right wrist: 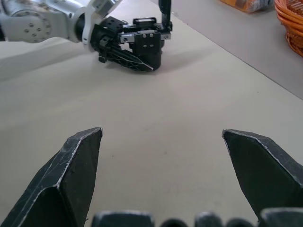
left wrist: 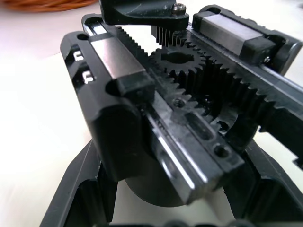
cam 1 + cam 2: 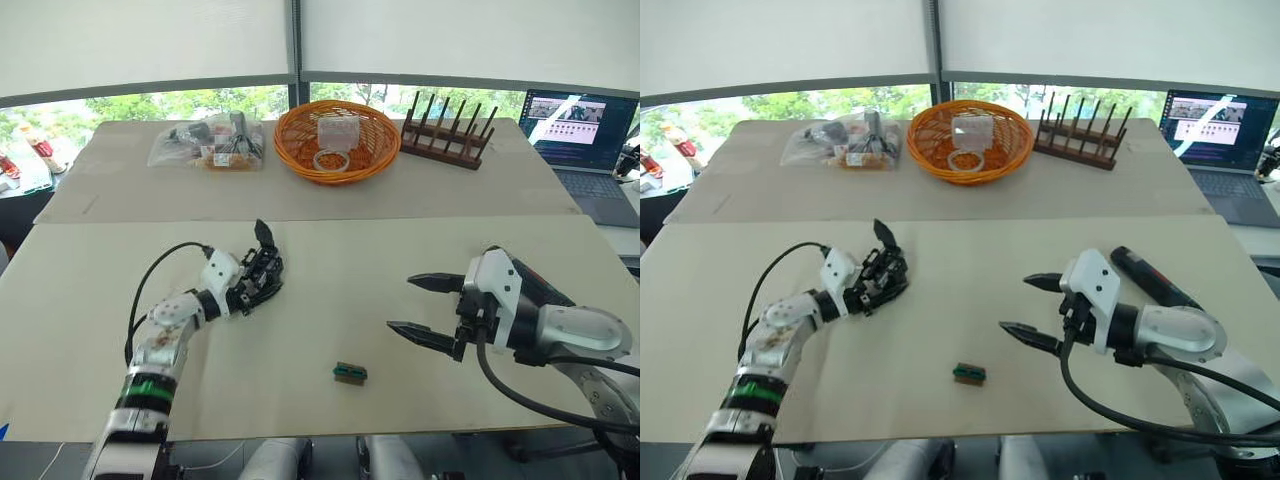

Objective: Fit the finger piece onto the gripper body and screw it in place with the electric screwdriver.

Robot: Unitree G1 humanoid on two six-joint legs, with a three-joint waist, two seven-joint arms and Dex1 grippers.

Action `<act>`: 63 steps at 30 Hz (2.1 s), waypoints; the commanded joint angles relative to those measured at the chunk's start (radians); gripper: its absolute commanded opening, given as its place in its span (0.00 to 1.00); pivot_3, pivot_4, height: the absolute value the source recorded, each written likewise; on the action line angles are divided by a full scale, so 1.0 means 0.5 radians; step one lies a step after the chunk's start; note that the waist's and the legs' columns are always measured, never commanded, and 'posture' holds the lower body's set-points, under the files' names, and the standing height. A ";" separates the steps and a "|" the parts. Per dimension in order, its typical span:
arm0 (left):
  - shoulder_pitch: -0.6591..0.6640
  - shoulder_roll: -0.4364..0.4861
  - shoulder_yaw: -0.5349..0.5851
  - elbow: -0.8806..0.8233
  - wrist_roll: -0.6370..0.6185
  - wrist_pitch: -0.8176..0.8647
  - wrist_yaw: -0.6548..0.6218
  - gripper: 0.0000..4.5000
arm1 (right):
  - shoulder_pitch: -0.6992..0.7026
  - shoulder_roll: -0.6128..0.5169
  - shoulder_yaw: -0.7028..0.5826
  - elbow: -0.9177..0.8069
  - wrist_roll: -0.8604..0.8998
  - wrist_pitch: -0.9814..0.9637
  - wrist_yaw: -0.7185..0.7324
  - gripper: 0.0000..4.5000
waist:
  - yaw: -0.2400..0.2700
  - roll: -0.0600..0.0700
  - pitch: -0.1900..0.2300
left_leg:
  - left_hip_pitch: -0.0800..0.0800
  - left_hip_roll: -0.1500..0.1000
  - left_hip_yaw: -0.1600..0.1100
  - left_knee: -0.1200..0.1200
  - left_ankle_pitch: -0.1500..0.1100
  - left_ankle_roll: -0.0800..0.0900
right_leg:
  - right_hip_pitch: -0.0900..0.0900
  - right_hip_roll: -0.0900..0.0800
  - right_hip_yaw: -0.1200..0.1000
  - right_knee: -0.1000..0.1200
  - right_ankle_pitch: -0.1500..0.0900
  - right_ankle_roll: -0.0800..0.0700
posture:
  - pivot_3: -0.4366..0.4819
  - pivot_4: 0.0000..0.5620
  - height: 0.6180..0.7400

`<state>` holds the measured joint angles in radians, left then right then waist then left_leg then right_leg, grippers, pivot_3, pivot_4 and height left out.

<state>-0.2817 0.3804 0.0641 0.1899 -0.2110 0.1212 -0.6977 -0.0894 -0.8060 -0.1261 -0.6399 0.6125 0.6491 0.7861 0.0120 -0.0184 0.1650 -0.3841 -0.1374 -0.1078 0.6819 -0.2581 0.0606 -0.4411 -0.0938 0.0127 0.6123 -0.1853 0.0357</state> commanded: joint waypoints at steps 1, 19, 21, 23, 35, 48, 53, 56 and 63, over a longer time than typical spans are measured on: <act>0.092 -0.090 0.002 -0.511 0.013 0.219 0.298 0.53 | -0.083 0.022 0.000 -0.030 0.008 -0.049 -0.012 1.00 | 0.008 0.000 0.000 | 0.000 0.000 0.000 0.000 -0.001 -0.001 | 0.001 0.000 0.000 0.000 0.000 0.001 | 0.48 0.27 1.00; 0.353 0.149 -0.072 -0.496 -0.083 0.205 -0.074 0.99 | -0.214 0.004 0.108 -0.003 0.001 -0.050 0.092 1.00 | 0.051 0.001 0.000 | 0.006 0.003 0.002 -0.002 -0.005 0.001 | 0.002 0.004 -0.008 0.001 0.004 -0.002 | 0.48 0.27 1.00; 0.278 0.193 -0.088 -0.365 -0.063 0.109 -0.149 0.99 | -0.211 0.001 0.107 0.004 -0.003 -0.054 0.099 1.00 | 0.058 0.001 0.000 | 0.007 0.003 0.002 -0.002 -0.006 0.000 | 0.003 0.004 -0.009 0.000 0.005 -0.003 | 0.48 0.27 1.00; 0.174 0.222 -0.105 -0.203 -0.051 0.000 -0.238 0.99 | -0.210 -0.001 0.103 0.003 -0.003 -0.051 0.098 1.00 | 0.066 0.001 0.000 | 0.007 0.003 0.002 -0.002 -0.006 0.000 | 0.004 0.004 -0.012 0.000 0.005 -0.003 | 0.48 0.27 1.00; -0.203 0.170 -0.218 0.335 -0.032 -0.376 -0.605 0.79 | -0.083 -0.049 -0.012 -0.109 0.045 0.000 0.043 1.00 | 0.050 0.000 -0.001 | 0.004 0.002 0.002 -0.002 0.002 -0.007 | 0.002 0.002 -0.010 -0.001 0.005 -0.003 | 0.48 0.27 1.00; -0.480 -0.246 -0.614 0.287 0.114 -0.274 -0.664 0.53 | 0.385 -0.103 -0.434 -0.391 0.191 0.111 -0.065 1.00 | 0.067 0.000 0.000 | -0.003 -0.001 0.002 0.005 -0.002 0.006 | 0.001 -0.001 -0.006 -0.004 0.007 0.001 | 0.48 0.27 1.00; -0.533 -0.414 -0.662 0.374 0.210 -0.248 -0.480 0.53 | 0.516 -0.064 -0.524 -0.474 0.223 0.138 -0.174 1.00 | 0.053 0.000 0.000 | -0.002 0.002 0.002 0.005 -0.005 0.012 | 0.002 0.002 -0.004 -0.002 0.007 0.001 | 0.48 0.27 1.00; -0.538 -0.459 -0.679 0.417 0.251 -0.256 -0.422 0.53 | 0.545 -0.059 -0.528 -0.492 0.218 0.135 -0.210 1.00 | 0.056 0.000 0.000 | 0.000 0.003 0.002 0.005 -0.004 0.011 | 0.003 0.003 -0.004 -0.001 0.008 0.001 | 0.48 0.27 1.00; -0.395 -0.372 -0.677 0.244 0.232 -0.130 -0.445 0.94 | 0.555 -0.083 -0.562 -0.481 0.220 0.131 -0.230 1.00 | 0.054 0.000 -0.001 | 0.001 0.002 0.002 0.005 -0.004 0.011 | 0.004 0.003 -0.005 -0.001 0.008 0.001 | 0.48 0.27 1.00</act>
<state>-0.4991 0.1751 -0.2834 0.3657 -0.0832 0.0453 -0.9099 0.1864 -0.8372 -0.3705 -0.8577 0.7108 0.7231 0.6726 0.0389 -0.0185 0.1648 -0.3834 -0.1362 -0.1065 0.6844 -0.2602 0.0663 -0.4392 -0.0923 0.0103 0.6116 -0.1815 0.0363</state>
